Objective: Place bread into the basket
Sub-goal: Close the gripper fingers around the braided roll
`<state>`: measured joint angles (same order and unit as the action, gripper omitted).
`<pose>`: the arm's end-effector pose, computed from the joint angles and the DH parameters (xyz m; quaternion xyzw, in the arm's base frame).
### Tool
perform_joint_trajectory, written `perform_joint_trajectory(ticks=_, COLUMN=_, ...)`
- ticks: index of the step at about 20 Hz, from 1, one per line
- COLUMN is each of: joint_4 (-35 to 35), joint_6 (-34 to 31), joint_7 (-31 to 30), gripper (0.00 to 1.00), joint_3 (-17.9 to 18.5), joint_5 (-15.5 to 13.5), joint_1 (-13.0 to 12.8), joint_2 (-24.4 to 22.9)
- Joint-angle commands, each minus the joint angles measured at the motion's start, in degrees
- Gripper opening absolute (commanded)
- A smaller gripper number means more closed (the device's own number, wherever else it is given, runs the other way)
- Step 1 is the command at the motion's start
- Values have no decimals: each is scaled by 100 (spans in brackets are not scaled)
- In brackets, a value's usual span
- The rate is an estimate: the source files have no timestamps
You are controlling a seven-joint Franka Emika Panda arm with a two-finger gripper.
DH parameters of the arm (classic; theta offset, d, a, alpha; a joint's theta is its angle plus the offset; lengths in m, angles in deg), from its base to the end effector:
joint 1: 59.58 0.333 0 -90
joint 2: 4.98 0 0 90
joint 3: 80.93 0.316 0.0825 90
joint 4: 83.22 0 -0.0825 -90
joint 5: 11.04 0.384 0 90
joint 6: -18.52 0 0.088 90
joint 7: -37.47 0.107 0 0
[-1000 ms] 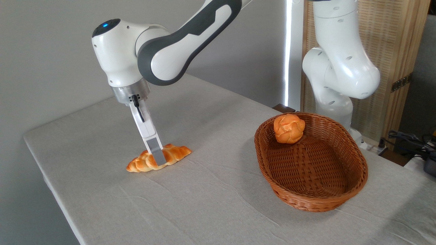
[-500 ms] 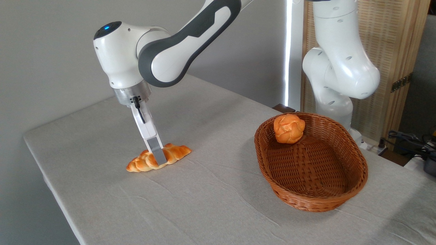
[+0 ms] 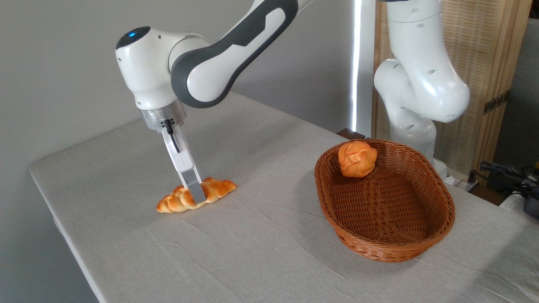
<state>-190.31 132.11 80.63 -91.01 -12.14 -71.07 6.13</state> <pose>0.5574 -0.2169 0.4065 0.8465 -0.5304 -0.0333 0.0324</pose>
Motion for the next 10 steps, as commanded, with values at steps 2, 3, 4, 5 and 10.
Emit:
perform_joint_trajectory(ticks=2, joint_4=-66, joint_6=119, joint_7=52, gripper=14, joint_3=23, joint_5=40, joint_1=-38, joint_2=-39)
perform_joint_trajectory(ticks=3, joint_4=-58, joint_6=119, joint_7=61, gripper=14, joint_3=23, joint_5=40, joint_1=-38, joint_2=-48)
perform_joint_trajectory(ticks=4, joint_4=-49, joint_6=110, joint_7=61, gripper=14, joint_3=32, joint_5=40, joint_1=-38, joint_2=-56)
perform_joint_trajectory(ticks=5, joint_4=-49, joint_6=110, joint_7=61, gripper=14, joint_3=32, joint_5=40, joint_1=-29, joint_2=-57)
perform_joint_trajectory(ticks=10, joint_4=485, joint_6=-800, joint_7=78, gripper=14, joint_3=172, joint_5=48, joint_1=59, joint_2=-416)
